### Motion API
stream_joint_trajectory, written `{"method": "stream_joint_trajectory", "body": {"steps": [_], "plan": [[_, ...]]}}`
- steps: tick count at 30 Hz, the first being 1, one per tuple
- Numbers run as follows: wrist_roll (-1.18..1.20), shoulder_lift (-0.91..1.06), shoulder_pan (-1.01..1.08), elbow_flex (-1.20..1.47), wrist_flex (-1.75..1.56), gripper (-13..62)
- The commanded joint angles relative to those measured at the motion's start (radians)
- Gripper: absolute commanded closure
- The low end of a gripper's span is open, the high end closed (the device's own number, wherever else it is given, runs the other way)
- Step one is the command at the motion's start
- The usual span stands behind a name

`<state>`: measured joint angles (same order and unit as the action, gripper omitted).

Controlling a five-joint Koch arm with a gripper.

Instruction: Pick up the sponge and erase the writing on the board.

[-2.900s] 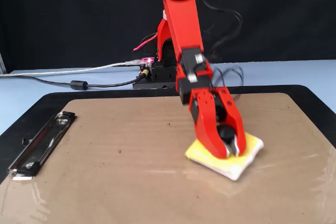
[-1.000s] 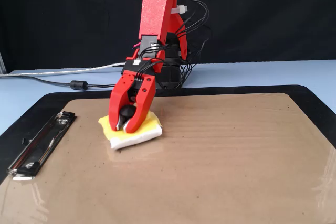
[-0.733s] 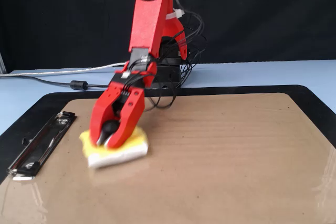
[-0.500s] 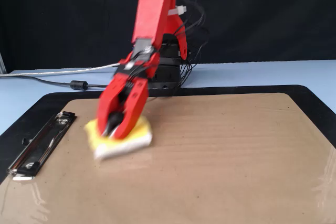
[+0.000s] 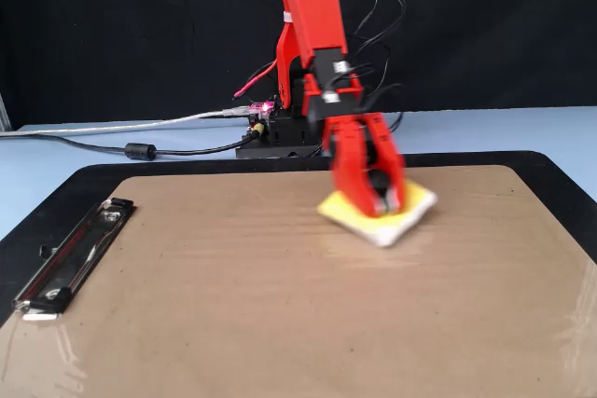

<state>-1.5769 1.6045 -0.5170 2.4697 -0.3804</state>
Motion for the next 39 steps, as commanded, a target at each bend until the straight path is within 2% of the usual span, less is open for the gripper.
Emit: {"method": "stream_joint_trajectory", "body": {"steps": [1,11,20,21,22,24,25,39], "plan": [[-0.046,0.029,-0.100,-0.020,-0.017,57.4],[-0.207,-0.003,-0.449,-0.052,-0.021,57.4],[-0.199,-0.075,-0.525,-0.052,-0.044,56.2],[-0.196,-0.080,-0.526,-0.057,-0.054,48.6],[-0.192,-0.083,-0.531,-0.060,-0.060,36.1],[-0.189,-0.097,-0.551,-0.081,-0.064,21.2],[-0.189,-0.097,-0.571,-0.086,-0.064,18.5],[-0.192,-0.054,-0.506,-0.258,-0.189,18.2]]}}
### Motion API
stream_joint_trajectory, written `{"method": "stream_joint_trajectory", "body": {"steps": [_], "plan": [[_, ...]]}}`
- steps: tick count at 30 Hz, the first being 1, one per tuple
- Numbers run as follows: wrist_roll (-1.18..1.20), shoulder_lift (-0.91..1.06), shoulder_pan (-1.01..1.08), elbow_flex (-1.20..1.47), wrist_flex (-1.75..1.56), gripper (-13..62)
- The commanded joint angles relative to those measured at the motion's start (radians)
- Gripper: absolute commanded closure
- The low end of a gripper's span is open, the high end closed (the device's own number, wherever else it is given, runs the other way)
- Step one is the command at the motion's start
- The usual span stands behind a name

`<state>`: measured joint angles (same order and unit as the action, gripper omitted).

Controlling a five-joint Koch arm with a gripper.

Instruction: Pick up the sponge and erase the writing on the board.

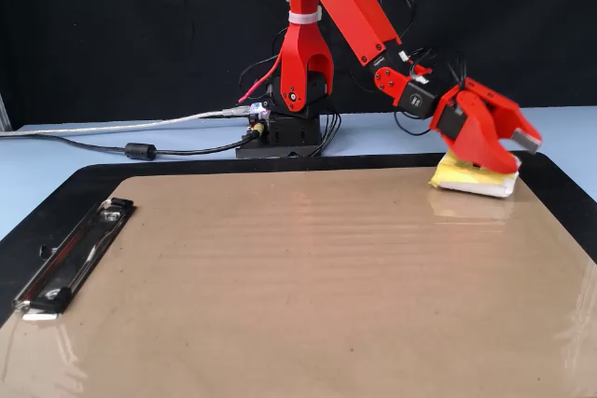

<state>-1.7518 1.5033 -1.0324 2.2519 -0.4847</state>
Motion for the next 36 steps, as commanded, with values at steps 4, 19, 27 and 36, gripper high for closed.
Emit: {"method": "stream_joint_trajectory", "body": {"steps": [4,19,27,36], "plan": [[0.002,0.049,0.313,-0.140,-0.081,18.3],[0.534,0.847,1.020,0.440,1.039,19.1],[0.509,0.854,1.086,0.376,1.341,18.8],[0.488,0.848,1.081,0.242,1.818,15.3]]}}
